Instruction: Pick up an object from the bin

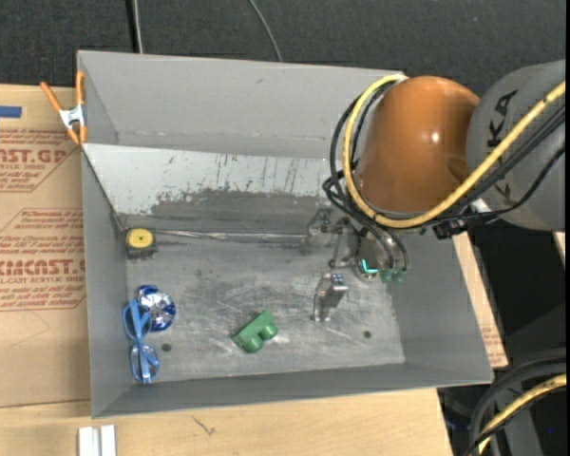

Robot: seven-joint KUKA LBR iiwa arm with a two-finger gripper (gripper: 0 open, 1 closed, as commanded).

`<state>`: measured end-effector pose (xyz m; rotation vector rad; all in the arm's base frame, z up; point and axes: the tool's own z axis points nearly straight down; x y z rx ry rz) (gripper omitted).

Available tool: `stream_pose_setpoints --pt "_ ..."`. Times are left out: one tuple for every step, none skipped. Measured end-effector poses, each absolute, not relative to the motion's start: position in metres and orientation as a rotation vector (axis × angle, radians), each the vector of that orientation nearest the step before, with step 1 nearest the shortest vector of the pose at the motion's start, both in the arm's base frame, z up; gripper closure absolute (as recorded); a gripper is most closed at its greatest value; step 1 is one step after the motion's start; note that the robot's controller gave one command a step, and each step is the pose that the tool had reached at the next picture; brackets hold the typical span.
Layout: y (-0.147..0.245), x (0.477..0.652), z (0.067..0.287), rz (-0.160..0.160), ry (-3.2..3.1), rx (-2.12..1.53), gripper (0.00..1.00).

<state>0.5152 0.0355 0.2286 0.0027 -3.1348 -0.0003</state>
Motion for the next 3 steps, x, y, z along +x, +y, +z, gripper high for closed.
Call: stream_pose_setpoints --pt "0.0676 0.5187 0.0828 -0.001 -3.122 0.278 0.0" --pt "0.0671 0.5206 0.0868 -0.002 -3.129 0.275 1.0" --pt "0.0671 0.5207 0.0868 -0.002 -3.129 0.275 0.0"
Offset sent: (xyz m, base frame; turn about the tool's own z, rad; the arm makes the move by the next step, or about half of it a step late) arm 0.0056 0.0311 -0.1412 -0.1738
